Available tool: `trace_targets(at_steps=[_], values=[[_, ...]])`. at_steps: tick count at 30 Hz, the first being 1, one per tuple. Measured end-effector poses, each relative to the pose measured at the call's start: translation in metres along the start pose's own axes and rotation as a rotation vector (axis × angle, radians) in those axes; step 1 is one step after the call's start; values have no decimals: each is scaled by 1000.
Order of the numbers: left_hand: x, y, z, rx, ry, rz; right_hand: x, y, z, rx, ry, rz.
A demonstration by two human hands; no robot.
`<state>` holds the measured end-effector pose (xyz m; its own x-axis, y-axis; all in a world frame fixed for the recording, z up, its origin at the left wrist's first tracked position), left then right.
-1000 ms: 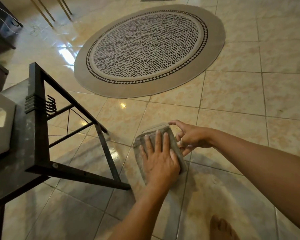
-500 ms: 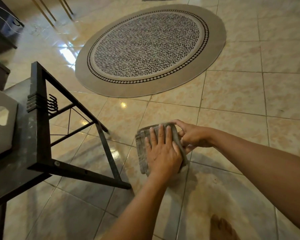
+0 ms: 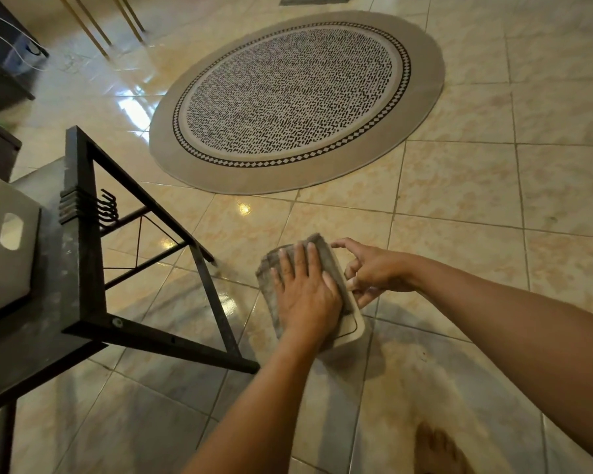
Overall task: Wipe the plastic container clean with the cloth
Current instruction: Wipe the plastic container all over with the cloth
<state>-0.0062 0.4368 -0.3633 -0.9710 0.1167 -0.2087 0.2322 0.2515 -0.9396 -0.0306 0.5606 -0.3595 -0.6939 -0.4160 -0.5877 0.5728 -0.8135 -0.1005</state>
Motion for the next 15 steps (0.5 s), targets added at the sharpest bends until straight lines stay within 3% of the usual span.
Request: trace_targets(at_steps=[3, 9, 15], values=[[-6, -3, 24, -4, -75, -20, -2, -1, 1, -4, -1, -9], [-43, 13, -9, -2, 12, -3, 2, -1, 1, -6, 13, 10], [-72, 16, -6, -15, -37, 19, 1, 4, -1, -24, 37, 6]])
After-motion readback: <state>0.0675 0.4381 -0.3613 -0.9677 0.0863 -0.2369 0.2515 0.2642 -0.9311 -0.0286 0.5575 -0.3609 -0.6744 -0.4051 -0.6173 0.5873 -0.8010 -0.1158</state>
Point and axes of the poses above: each hand's wrist, its own x-axis towards the middle knuckle, its own y-axis out of the palm, z = x × y, the point moved 7 cm from there along x, towards the middle knuckle, and after that the axes turned 3 degrees about -x, right-handed, at the moved point
